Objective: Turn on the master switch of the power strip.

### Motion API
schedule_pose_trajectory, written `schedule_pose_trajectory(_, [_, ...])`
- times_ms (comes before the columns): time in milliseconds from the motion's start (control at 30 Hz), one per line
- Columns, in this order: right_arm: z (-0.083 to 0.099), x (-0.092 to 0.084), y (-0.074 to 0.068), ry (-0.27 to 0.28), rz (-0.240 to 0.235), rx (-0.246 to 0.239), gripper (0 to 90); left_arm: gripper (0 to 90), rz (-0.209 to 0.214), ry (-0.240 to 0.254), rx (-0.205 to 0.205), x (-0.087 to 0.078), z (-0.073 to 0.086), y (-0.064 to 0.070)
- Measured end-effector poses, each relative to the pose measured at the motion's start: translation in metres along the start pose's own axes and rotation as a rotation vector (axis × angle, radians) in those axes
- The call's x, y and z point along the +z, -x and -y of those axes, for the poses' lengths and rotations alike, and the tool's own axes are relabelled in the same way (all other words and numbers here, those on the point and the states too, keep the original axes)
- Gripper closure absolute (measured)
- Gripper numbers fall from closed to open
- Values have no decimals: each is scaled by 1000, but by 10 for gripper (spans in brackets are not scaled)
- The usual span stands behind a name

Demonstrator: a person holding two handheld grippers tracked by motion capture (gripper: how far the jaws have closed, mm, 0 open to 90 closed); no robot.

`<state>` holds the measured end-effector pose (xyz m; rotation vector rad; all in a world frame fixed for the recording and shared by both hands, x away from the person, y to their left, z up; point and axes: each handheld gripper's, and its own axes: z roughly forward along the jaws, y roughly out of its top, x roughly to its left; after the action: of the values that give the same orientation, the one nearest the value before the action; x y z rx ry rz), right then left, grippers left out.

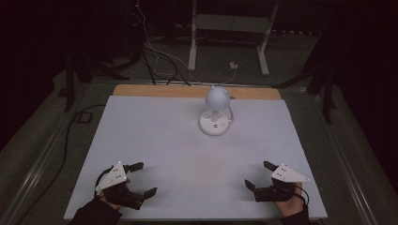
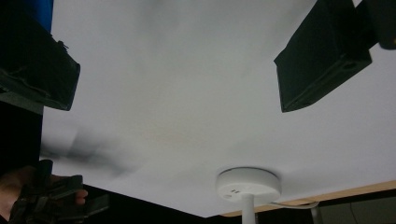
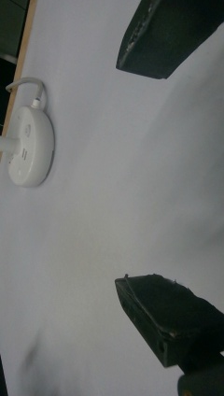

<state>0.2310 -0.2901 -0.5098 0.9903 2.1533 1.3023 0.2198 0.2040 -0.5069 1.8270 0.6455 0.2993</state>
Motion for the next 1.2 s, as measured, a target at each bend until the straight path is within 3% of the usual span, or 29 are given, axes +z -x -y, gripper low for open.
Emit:
schedule_pose_trajectory(400, [-2,1,-2,-28,3,2,0,2,2,-1,-2,0,0,0])
schedule_pose_trajectory(533, [-6,-1,-3,-27,-3,36,0,2,2,-3,-3,-1,0,0])
schedule_pose_trajectory(733, [-17,-3,-3,-59,5,79,0,2,2,-6,-3,0,0,0])
schedule_pose_trajectory(900, [-26,-3,-2,-56,-12,96,0,1,1,-2,1,-1,0,1])
schedule_pose_trajectory(1200, [-43,-1,1,-53,-31,96,0,2,0,2,-2,-2,0,0])
